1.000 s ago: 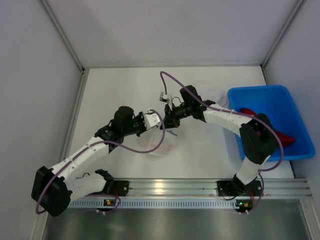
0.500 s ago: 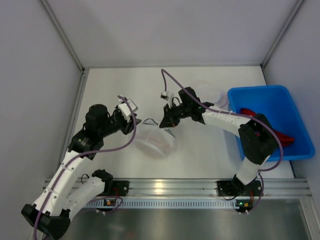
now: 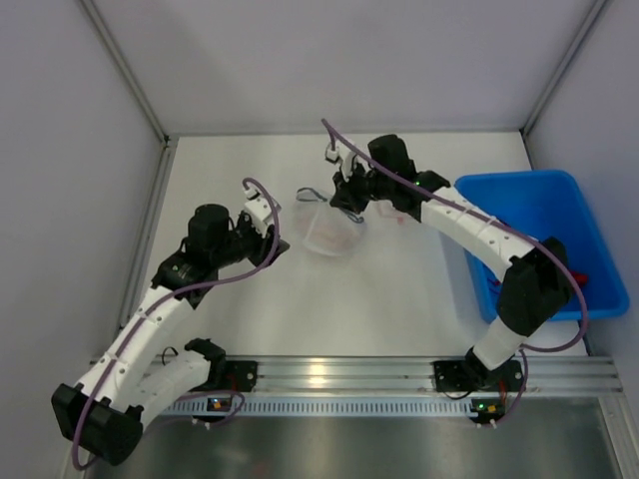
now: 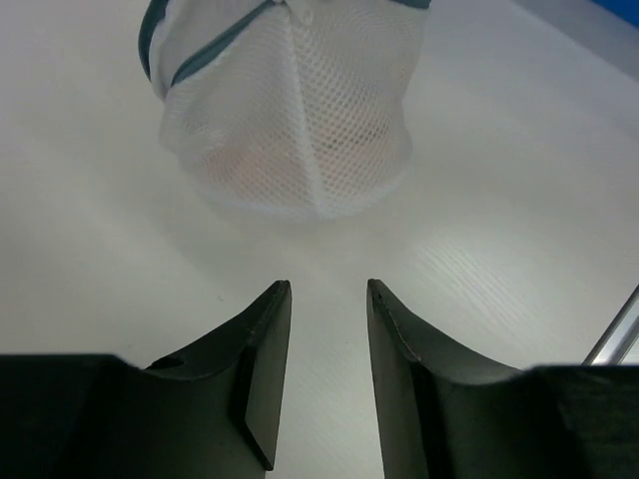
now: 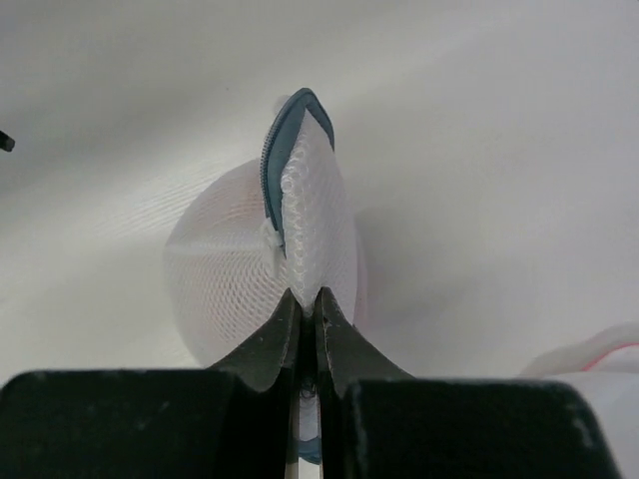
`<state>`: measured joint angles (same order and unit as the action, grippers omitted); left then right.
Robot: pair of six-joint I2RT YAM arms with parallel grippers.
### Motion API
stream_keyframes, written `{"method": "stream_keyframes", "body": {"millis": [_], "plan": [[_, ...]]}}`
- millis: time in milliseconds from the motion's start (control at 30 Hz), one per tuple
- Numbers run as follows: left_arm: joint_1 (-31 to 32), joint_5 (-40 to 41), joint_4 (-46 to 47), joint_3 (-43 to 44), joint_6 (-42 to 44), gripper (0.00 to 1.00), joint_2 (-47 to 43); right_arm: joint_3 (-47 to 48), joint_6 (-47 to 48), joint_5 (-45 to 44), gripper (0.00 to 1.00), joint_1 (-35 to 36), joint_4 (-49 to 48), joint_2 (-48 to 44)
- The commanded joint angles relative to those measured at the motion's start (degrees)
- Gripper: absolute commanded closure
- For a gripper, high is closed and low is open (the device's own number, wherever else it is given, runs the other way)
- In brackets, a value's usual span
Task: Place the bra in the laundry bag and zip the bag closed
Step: Adjust the laundry bag at the center of the board.
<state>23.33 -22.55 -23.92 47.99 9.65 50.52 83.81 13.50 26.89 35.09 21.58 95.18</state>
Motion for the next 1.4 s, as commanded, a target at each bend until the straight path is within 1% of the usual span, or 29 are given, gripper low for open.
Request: {"method": "stream_keyframes", "body": {"millis": [0, 33, 100, 167, 267, 300, 400, 433, 467, 567, 633, 733, 767, 900, 933, 1000, 1067, 1200, 1233, 1367], "plan": [[-0.13, -1.79, 6.16, -4.81, -7.09, 0.58, -1.22, -7.04, 2.94, -6.14, 1.0, 4.89, -1.0, -1.66], [-0.13, -2.24, 7.13, -5.79, -8.32, 0.58, -0.69, -9.17, 2.76, -7.54, 1.0, 5.86, -4.32, -1.23], [-0.13, -1.8, 9.85, -8.94, -12.54, 0.58, 1.41, -13.12, 1.63, -8.26, 1.0, 8.32, -6.46, 1.67], [-0.13, -2.76, 13.44, -10.62, -14.92, 0.57, 2.65, -13.41, -1.08, -9.31, 1.0, 10.43, -7.52, 5.87], [-0.13, -3.73, 17.06, -13.0, -17.72, 0.58, 4.76, -11.57, -5.48, -9.67, 1.0, 10.87, -7.87, 9.84], [-0.13, -3.82, 19.24, -13.44, -18.52, 0.59, 5.63, -11.22, -6.19, -9.58, 1.0, 10.88, -8.13, 10.03], [-0.13, -3.91, 21.8, -14.94, -21.86, 0.62, 7.13, -11.39, -9.18, -8.62, 1.0, 10.88, -10.33, 8.98], [-0.13, -3.39, 22.16, -15.2, -22.91, 0.65, 7.92, -11.13, -9.62, -8.0, 1.0, 11.14, -10.16, 8.8], [-0.13, -3.47, 22.34, -15.64, -24.23, 0.69, 8.1, -10.52, -10.15, -7.91, 1.0, 11.23, -9.72, 8.45], [-0.13, -3.65, 22.52, -16.08, -24.07, 0.72, 6.79, -9.81, -10.33, -8.35, 1.0, 11.4, -8.49, 6.87], [-0.13, -2.34, 21.65, -15.73, -21.88, 0.72, 5.65, -8.67, -9.55, -9.49, 1.0, 10.53, -6.57, 5.99], [-0.39, -0.05, 20.24, -13.8, -19.15, 0.69, 3.97, -4.28, -6.47, -11.42, 1.0, 7.64, -2.71, 3.88], [-0.57, 0.22, 19.53, -13.36, -18.1, 0.68, 3.45, -1.83, -4.64, -11.43, 1.0, 6.75, -1.82, 2.66], [-3.11, -0.04, 18.04, -10.73, -16.6, 0.65, 2.39, 2.05, 0.73, -11.78, 1.0, 4.55, 1.88, -0.43], [-4.34, 0.22, 17.77, -9.94, -16.51, 0.63, 2.3, 2.49, 1.44, -11.78, 1.0, 4.72, 3.01, -0.78], [-5.92, 0.31, 17.07, -9.32, -16.77, 0.57, 1.6, 2.76, 3.55, -12.21, 1.0, 5.07, 3.99, -1.22], [-7.42, -0.56, 16.72, -9.14, -17.47, 0.53, 1.07, 0.15, 4.87, -13.35, 1.0, 6.65, 3.21, -1.22], [-10.32, -5.75, 15.84, -10.72, -19.67, 0.52, 0.02, -6.46, 6.19, -16.6, 1.0, 11.48, -0.22, 0.01], [-10.32, -7.32, 15.66, -11.16, -20.45, 0.52, -0.33, -7.42, 6.1, -17.05, 1.0, 13.75, -0.75, 0.53], [-10.32, -9.01, 15.66, -14.75, -21.6, 0.5, 0.36, -11.04, 3.56, -18.72, 0.99, 17.9, -3.56, 5.45]]}}
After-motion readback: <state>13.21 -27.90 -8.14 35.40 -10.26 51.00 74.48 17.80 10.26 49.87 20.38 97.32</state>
